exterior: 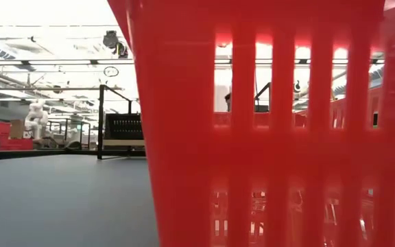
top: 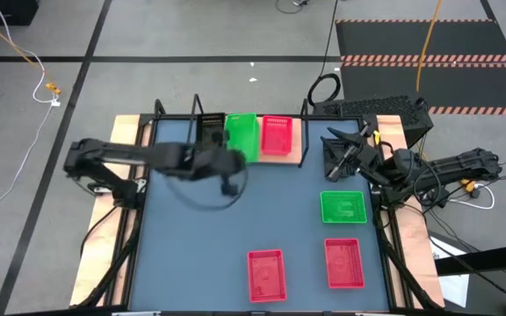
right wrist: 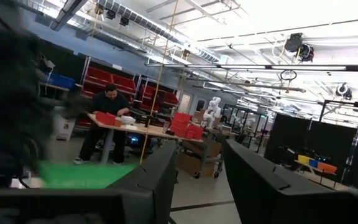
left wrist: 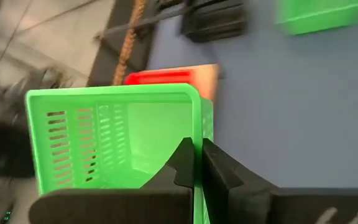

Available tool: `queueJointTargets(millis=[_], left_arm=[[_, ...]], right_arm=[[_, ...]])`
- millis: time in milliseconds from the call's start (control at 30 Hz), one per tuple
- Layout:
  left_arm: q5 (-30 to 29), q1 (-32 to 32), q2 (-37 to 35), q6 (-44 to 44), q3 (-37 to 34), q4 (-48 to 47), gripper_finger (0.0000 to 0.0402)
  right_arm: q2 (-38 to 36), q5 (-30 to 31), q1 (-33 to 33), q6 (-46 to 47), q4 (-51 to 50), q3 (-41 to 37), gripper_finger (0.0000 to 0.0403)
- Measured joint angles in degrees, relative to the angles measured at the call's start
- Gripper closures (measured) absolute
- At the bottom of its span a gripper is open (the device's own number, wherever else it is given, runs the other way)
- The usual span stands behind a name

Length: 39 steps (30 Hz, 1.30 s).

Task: Stack baskets on shelf by color
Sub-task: Stack the left green bin on top of the green bin on the shelf

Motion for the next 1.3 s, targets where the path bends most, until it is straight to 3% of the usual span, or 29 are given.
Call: queueJointTargets(millis=[233,467,800,1033,1300], left_arm=[[0.1,12.5,9.4,7.9,0.0,4.0,0.0393],[1.5,17.9,14.2,9.9,0.0,4.0,0.0394],[12.2,19.0,14.7,12.8,0.0,3.1,0.0371],[12.3,19.0,14.7,10.1,0.0,3.0,0.0370],[11.3,19.0,14.7,9.8,0.0,3.2,0.0327]], right_arm=[[0.0,0.1,-0.1,-1.7,-0.2,0.0,0.0273],[0.0,0.3,-0.1,-3.0,-1.7,0.0,0.0273],[0.0,0.3,-0.1,-1.7,-2.3,0.0,0.0273],[0.0,0.2,-0.1,0.2,-2.3,0.0,0.0273],[0.0,0.1,-0.1,-0.2,-2.3,0.0,0.0273]])
